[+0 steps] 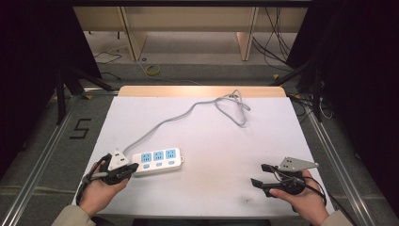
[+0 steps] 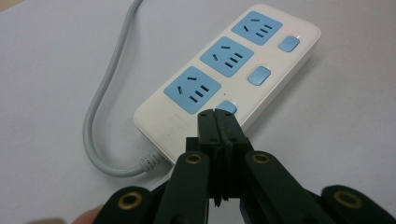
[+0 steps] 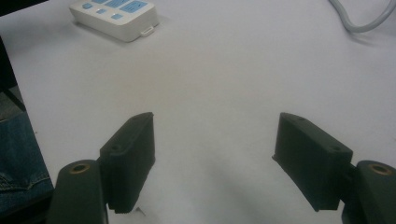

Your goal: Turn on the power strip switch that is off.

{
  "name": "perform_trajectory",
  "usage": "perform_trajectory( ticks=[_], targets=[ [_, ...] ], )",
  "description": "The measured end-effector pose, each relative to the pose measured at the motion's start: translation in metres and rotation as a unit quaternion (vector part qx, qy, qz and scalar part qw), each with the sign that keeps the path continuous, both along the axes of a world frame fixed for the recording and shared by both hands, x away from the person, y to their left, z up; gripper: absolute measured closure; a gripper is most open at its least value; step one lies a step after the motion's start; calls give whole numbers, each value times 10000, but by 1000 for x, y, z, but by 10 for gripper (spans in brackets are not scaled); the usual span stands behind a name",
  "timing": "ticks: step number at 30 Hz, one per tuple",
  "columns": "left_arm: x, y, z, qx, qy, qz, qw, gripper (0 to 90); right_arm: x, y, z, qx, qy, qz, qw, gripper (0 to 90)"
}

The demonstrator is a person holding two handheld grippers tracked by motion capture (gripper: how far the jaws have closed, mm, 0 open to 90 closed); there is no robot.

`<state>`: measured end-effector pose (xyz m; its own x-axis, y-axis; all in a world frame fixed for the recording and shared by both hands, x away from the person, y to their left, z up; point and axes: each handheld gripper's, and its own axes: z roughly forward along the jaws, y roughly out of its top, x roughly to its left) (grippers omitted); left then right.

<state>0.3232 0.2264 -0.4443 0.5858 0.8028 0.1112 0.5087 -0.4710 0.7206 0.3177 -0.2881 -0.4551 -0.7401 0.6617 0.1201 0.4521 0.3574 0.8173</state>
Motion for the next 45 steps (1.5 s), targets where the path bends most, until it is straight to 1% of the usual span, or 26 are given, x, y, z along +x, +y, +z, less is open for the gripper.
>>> perform_trajectory(
  ticks=[3, 4, 9, 10, 19, 23, 31, 37, 45],
  targets=[
    [3, 0, 1, -10, 33, 1, 10000, 896, 0, 0, 0, 7, 0, 3, 10000, 291],
    [4, 0, 1, -27, 70, 68, 9999, 896, 0, 0, 0, -6, 2, 9, 10000, 291],
    [6, 0, 3, -67, 103, 115, 9999, 896, 0, 1, 0, -2, 3, 8, 10000, 292],
    [8, -1, 3, -102, 139, 144, 9997, 896, 0, 1, 0, 4, 6, 8, 10000, 291],
    [12, -6, 3, -128, 230, 143, 9996, 897, 0, 1, 0, 6, 7, 15, 10000, 291],
    [15, -9, 4, -107, 240, 122, 9996, 896, 0, 1, 0, -2, 3, 21, 10000, 291],
    [19, -11, 3, -60, 257, 150, 9995, 897, 1, 1, 0, 0, 5, 23, 10000, 291],
    [23, -13, 4, -19, 304, 154, 9994, 897, 1, 2, -1, -8, 20, 22, 10000, 292],
    [25, -15, 3, -15, 362, 160, 9992, 897, 1, 3, -1, -22, 32, 45, 10000, 292]
  ],
)
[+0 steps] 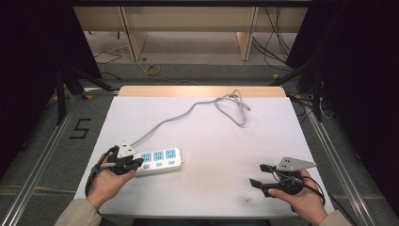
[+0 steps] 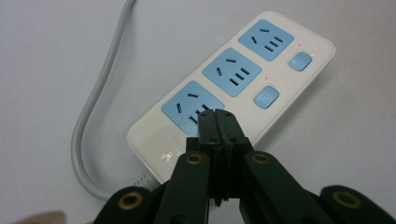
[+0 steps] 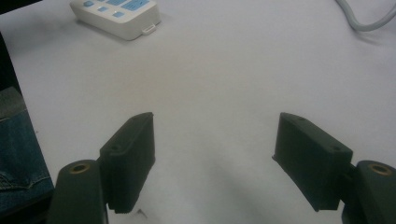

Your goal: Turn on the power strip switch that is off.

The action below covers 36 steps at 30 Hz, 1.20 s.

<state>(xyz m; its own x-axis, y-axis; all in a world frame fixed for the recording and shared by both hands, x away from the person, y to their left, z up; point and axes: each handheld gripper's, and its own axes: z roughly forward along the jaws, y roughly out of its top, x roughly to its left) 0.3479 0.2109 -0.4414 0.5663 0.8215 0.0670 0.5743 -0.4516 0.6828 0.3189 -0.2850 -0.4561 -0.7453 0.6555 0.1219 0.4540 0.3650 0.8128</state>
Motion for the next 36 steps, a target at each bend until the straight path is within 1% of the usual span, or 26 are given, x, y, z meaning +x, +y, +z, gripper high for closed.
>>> perform_trajectory(
  ticks=[6, 12, 16, 21, 26, 33, 36],
  targets=[
    [2, -3, 0, 2, 76, -36, 10000, 897, 1, 2, -1, -13, 17, 21, 10000, 292],
    [5, -6, 0, 25, 91, -76, 9999, 897, 1, 1, -1, -10, 19, 10, 10000, 292],
    [6, -8, 1, 39, 74, -65, 9999, 897, 1, 1, -1, 6, 7, -5, 10000, 292],
    [8, -8, 1, 2, 130, -28, 9999, 897, 1, 1, -1, 9, 8, -10, 10000, 292],
    [8, -9, 1, -6, 137, -15, 9999, 898, 1, 1, -1, 12, 9, -7, 10000, 292],
    [10, -10, 2, -1, 171, -35, 9998, 898, 1, 1, -1, 0, 16, -8, 10000, 292],
    [10, -10, 3, -7, 157, -37, 9999, 898, 1, 1, -1, -3, 18, -4, 10000, 292]
  ],
)
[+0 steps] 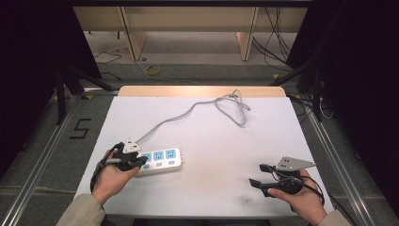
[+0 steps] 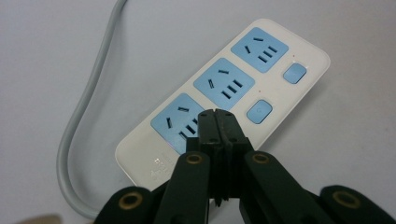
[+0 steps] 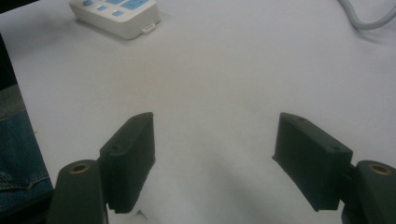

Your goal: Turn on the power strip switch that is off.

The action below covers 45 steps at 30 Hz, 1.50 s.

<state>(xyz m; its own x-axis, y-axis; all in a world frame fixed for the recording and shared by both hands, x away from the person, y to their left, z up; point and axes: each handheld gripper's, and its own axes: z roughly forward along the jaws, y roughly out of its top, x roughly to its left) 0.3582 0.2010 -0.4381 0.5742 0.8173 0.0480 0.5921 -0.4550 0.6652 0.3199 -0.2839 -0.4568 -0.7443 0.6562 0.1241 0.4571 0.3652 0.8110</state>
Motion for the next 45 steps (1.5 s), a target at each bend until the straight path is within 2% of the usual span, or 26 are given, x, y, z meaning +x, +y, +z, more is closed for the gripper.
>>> perform_trajectory(
  ticks=[16, 24, 30, 42, 45],
  targets=[
    [1, -2, 2, 29, 21, -11, 10000, 898, 0, 0, 0, -17, 8, 16, 10000, 292],
    [2, -4, 4, 25, -29, -12, 10000, 898, 0, 0, 0, -17, 7, 17, 10000, 292],
    [3, -5, 5, 67, 19, -26, 10000, 898, 0, 0, 0, -5, 16, 3, 10000, 292],
    [7, -6, 16, 7, -86, 40, 10000, 898, 0, 0, 0, -25, 17, 3, 10000, 292],
    [9, -8, 17, 30, -6, -10, 10000, 898, 0, 0, 0, -20, 19, 4, 10000, 292]
  ],
)
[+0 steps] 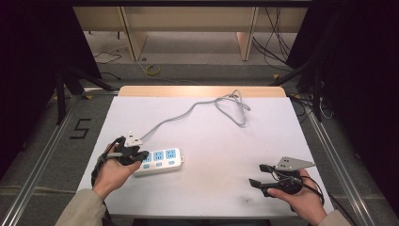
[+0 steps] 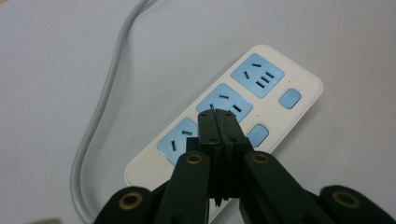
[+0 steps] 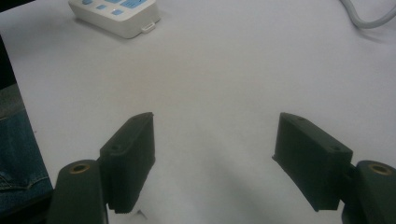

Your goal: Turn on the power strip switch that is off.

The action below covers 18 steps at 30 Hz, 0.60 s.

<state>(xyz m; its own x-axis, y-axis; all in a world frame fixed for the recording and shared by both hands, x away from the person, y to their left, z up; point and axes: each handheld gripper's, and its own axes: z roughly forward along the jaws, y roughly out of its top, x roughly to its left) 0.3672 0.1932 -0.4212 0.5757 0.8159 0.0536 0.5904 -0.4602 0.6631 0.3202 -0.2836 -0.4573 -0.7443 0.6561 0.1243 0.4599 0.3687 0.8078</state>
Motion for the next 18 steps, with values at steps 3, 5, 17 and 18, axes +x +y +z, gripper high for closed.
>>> perform_trajectory(
  ticks=[3, 5, 17, 18],
  targets=[
    [3, -3, 0, 50, 87, -82, 9999, 898, 0, 0, 0, -6, -2, -2, 10000, 290],
    [4, -6, 0, 101, 150, -141, 9997, 898, 0, 0, 0, 1, -1, -2, 10000, 291],
    [8, -9, -6, 280, 358, -272, 9986, 898, 0, 0, 0, 2, -5, 2, 10000, 290],
    [8, -9, -6, 290, 362, -281, 9985, 898, 0, 0, 0, 0, -3, 0, 10000, 290]
  ],
)
